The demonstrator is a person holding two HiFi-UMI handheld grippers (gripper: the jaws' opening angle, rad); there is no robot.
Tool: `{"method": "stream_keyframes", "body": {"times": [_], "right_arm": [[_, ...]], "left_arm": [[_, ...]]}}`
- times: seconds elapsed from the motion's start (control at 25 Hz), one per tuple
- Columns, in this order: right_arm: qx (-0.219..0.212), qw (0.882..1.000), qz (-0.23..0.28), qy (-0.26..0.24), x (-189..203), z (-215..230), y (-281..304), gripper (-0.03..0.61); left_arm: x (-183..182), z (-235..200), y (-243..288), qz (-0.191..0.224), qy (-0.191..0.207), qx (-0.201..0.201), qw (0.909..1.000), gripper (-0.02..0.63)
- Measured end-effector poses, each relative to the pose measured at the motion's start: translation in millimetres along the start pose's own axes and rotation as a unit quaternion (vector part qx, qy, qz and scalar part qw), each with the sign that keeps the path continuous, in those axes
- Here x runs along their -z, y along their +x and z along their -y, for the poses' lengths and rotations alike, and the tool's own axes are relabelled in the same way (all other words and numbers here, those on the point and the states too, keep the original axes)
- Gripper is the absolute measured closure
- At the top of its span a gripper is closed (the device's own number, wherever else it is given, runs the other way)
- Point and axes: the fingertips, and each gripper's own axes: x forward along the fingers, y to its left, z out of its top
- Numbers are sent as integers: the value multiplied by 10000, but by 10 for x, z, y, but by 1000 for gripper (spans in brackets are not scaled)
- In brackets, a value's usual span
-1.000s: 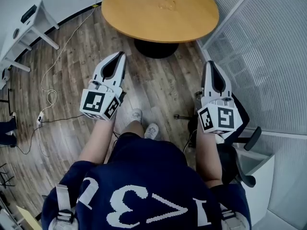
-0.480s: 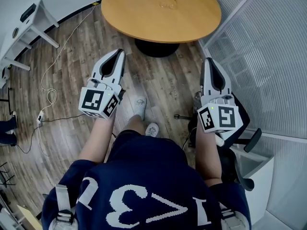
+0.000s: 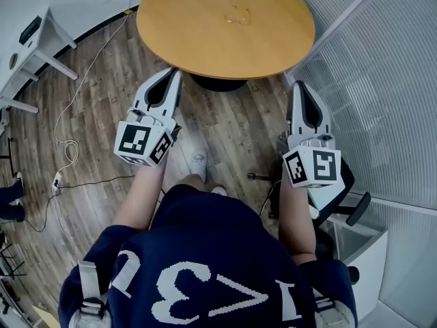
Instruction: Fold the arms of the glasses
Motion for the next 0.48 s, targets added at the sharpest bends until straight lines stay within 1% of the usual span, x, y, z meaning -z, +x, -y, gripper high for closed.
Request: {"method": "stream_keyframes", "body": {"times": [0.28,0.48], "right_arm": [[196,9998,38,-98,32,118,609,548],[347,9993,96,-65,42,184,999,548]], "left_arm": [[-24,-420,607,121,-12,260,9996,591],[14,-742,912,125,-17,397,9991,592]]}}
